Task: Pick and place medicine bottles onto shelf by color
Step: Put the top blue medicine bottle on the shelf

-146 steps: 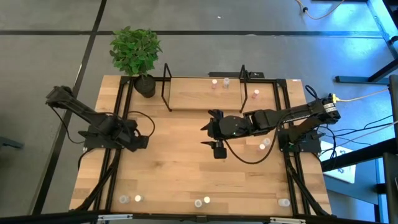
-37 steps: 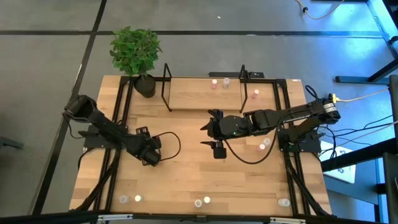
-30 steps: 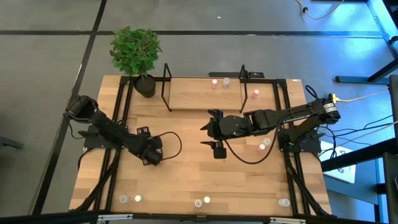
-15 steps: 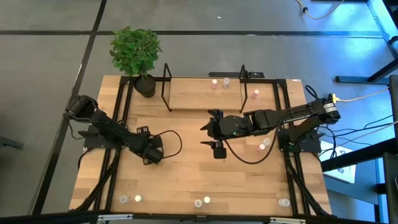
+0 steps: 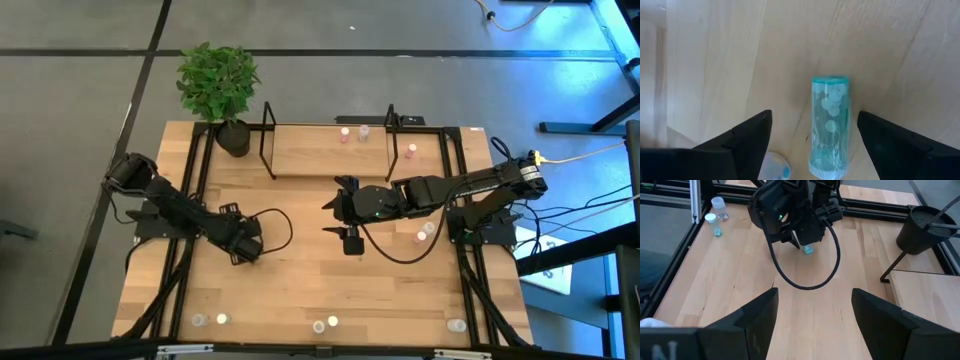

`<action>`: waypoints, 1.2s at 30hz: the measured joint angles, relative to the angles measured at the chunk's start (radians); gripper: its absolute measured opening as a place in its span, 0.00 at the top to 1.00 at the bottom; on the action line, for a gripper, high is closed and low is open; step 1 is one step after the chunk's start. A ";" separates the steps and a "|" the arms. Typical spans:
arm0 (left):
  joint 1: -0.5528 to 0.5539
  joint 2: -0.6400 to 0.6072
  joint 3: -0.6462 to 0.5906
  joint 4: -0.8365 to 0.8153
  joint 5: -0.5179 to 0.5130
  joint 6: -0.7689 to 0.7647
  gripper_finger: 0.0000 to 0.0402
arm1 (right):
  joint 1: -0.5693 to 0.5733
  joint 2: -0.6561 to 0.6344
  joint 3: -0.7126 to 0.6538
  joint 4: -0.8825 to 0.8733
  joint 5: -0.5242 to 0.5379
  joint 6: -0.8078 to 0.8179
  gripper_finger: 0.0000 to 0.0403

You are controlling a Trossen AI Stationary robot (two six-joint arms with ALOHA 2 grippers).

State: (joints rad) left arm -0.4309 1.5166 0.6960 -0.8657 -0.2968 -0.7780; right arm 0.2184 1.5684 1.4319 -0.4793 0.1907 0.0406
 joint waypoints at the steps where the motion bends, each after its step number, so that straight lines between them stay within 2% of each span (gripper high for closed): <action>1: 0.000 0.000 0.000 0.002 0.002 0.000 0.27 | 0.000 0.000 0.000 0.000 0.000 0.000 0.37; 19: 0.059 0.000 0.000 0.024 0.093 0.082 0.30 | 0.000 0.000 0.000 0.000 0.000 0.003 0.37; 36: 0.065 0.003 0.000 0.052 0.120 0.073 0.68 | 0.000 0.000 0.000 0.000 0.000 0.003 0.37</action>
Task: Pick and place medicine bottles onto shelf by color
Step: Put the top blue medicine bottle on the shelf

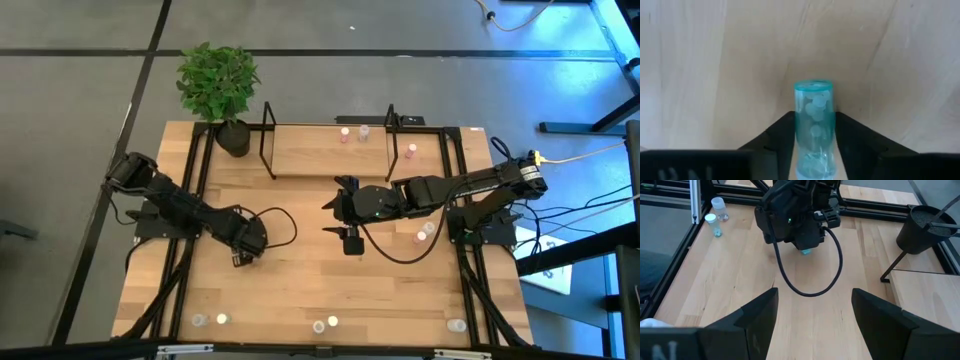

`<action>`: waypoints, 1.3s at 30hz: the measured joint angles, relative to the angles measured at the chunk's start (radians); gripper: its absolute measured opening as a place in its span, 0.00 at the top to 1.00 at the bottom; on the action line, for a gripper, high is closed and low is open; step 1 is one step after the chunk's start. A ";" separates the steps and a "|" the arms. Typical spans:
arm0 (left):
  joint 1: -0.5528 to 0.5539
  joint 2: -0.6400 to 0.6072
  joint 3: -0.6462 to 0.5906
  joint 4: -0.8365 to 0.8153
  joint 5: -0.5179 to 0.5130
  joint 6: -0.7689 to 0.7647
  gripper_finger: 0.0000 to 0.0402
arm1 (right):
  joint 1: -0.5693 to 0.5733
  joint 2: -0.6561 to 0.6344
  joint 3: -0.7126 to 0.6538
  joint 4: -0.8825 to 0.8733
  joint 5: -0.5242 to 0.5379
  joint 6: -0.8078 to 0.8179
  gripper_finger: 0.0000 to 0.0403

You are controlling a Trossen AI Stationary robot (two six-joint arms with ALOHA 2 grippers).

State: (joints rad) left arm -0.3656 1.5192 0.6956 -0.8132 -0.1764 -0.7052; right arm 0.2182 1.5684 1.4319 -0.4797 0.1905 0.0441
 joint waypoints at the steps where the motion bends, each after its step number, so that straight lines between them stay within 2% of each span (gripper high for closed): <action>1: 0.000 0.000 0.000 0.003 0.000 0.000 0.71 | 0.000 0.000 0.000 0.000 0.000 0.000 0.37; 8: 0.001 0.000 0.007 0.016 -0.016 -0.003 0.82 | 0.000 0.000 0.000 0.000 0.000 0.000 0.37; 18: 0.002 0.004 0.112 0.017 -0.013 0.041 0.82 | 0.001 0.000 0.000 -0.003 0.000 0.000 0.37; 32: 0.137 0.001 0.280 0.027 -0.056 0.321 0.83 | 0.049 -0.049 0.001 -0.041 -0.003 0.006 0.37; 39: 0.218 0.033 0.285 0.159 -0.067 0.420 0.83 | 0.049 -0.086 0.001 -0.048 -0.003 0.003 0.37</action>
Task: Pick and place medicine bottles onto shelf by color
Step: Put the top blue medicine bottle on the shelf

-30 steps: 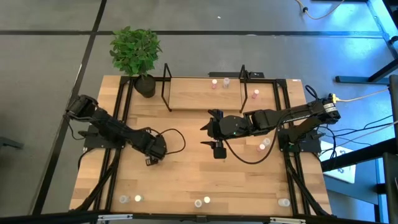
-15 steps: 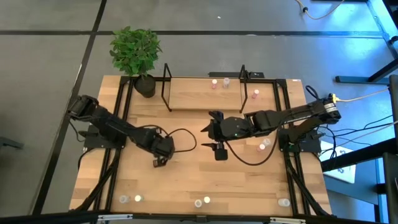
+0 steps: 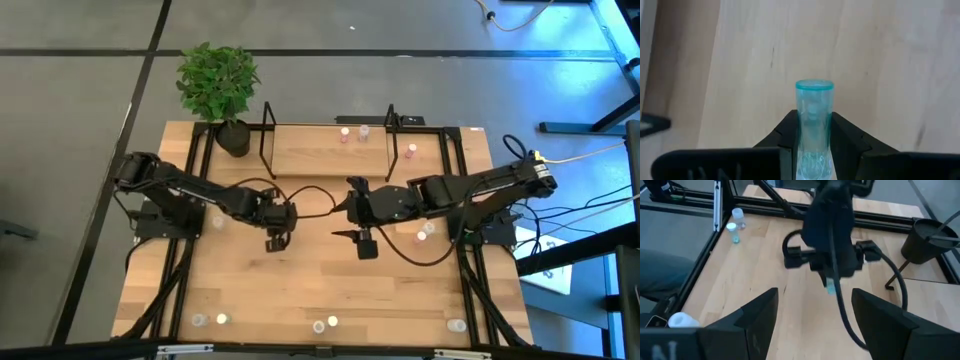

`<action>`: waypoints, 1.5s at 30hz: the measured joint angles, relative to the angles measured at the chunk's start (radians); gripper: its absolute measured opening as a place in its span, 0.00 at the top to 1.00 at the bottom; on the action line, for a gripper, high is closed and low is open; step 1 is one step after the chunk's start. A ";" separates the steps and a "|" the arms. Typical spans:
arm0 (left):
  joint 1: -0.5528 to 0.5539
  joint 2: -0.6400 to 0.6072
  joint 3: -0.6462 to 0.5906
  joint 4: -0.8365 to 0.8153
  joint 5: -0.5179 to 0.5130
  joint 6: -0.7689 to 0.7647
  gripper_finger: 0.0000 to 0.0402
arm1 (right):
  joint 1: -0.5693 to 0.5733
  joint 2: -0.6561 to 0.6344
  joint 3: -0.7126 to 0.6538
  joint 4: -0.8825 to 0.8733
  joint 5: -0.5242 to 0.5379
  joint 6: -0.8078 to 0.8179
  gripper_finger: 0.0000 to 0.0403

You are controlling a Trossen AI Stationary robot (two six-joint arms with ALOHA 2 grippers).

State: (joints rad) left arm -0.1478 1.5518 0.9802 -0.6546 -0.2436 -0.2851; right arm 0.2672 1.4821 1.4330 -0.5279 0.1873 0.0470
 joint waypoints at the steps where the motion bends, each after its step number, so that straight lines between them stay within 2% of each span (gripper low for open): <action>1: 0.009 0.014 0.003 0.014 0.000 0.014 0.83 | 0.000 -0.002 0.000 -0.007 0.001 0.000 0.37; 11: 0.054 0.245 0.147 0.042 0.001 0.157 0.83 | 0.000 -0.006 0.000 -0.064 0.002 0.028 0.37; 17: 0.051 0.321 0.247 0.036 0.067 0.228 0.83 | 0.000 -0.006 0.000 -0.073 0.001 0.028 0.37; 22: 0.048 0.373 0.298 0.016 0.079 0.263 0.83 | 0.000 -0.006 0.000 -0.098 -0.001 0.026 0.37; 26: 0.049 0.408 0.310 0.011 0.108 0.270 0.83 | 0.000 -0.006 0.000 -0.111 0.007 0.024 0.37; 31: 0.041 0.420 0.313 0.013 0.099 0.272 0.83 | 0.000 -0.006 0.000 -0.167 0.014 0.029 0.37; 38: 0.043 0.422 0.312 0.049 0.109 0.271 0.83 | 0.000 -0.006 0.000 -0.265 0.149 0.102 0.37; 45: 0.044 0.423 0.311 0.107 0.138 0.291 0.83 | -0.001 -0.006 0.000 -0.272 0.163 0.102 0.37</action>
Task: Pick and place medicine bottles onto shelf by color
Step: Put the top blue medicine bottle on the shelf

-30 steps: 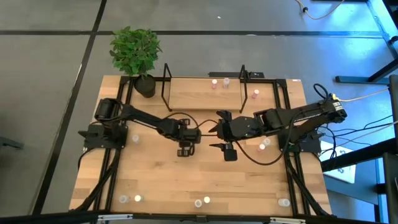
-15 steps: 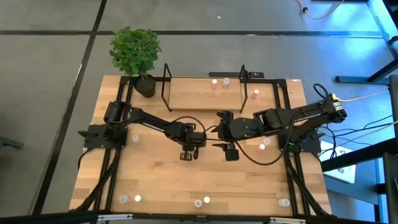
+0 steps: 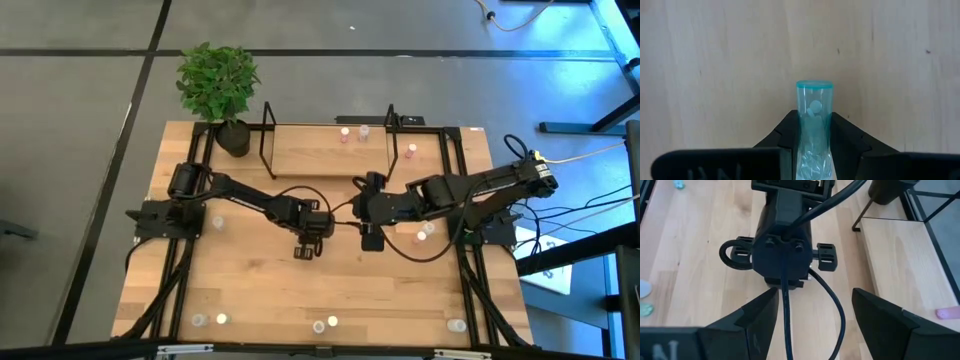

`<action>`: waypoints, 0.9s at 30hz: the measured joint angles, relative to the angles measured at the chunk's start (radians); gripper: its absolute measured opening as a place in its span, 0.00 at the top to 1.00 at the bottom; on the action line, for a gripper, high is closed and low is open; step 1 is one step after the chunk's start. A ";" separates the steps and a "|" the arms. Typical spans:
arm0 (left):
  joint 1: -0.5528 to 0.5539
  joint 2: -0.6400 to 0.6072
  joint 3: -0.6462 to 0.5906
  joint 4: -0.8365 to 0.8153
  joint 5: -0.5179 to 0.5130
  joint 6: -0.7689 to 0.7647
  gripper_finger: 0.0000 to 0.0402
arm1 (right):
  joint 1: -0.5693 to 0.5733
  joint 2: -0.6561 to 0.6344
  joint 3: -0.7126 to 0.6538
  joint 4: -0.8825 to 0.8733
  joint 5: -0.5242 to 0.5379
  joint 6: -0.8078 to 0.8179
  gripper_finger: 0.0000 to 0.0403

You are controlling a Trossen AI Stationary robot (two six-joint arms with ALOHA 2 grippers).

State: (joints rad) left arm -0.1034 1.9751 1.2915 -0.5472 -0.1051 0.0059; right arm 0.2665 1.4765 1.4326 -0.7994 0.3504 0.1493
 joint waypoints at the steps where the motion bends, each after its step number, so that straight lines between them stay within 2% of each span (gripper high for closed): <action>1: 0.002 0.000 0.000 0.005 0.005 0.002 0.83 | 0.000 0.000 0.000 0.000 0.000 0.000 0.37; 27: 0.008 0.001 -0.001 0.039 0.018 -0.029 0.83 | 0.000 0.000 0.000 0.006 -0.003 0.003 0.37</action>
State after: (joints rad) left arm -0.0956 1.9759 1.2903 -0.5085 -0.0867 -0.0233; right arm 0.2665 1.4765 1.4322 -0.7929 0.3470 0.1524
